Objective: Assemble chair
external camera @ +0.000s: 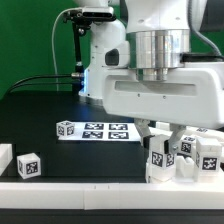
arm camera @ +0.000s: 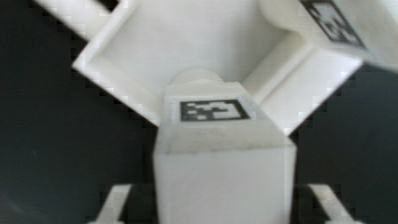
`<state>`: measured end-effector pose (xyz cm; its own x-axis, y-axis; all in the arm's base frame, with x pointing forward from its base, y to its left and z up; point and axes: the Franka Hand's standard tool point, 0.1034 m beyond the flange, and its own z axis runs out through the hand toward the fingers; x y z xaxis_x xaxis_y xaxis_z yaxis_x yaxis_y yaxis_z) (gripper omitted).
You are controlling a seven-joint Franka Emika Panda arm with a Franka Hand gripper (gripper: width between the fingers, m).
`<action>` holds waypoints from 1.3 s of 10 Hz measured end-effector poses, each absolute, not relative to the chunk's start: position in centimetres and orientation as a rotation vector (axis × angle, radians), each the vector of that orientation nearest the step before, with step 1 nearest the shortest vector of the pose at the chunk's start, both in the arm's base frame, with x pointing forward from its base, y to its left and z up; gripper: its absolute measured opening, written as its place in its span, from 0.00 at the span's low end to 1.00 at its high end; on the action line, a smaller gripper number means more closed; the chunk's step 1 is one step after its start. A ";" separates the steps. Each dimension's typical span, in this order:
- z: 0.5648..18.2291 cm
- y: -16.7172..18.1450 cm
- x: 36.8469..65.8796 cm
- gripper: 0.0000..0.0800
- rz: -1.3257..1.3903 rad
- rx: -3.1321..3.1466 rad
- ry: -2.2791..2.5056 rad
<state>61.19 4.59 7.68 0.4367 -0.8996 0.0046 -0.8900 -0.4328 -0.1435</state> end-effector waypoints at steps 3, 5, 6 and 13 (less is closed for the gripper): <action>7.4 4.4 60.8 0.36 -0.032 -2.126 2.063; 7.3 4.5 60.7 0.45 -0.036 -2.216 1.983; 7.2 5.2 60.3 0.67 -0.021 -2.365 1.862; 7.6 6.1 60.5 0.81 -0.117 -3.042 0.526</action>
Offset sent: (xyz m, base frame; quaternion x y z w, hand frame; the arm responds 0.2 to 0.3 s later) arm 0.0000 0.0000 0.0000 0.0000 0.0000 0.1938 0.9810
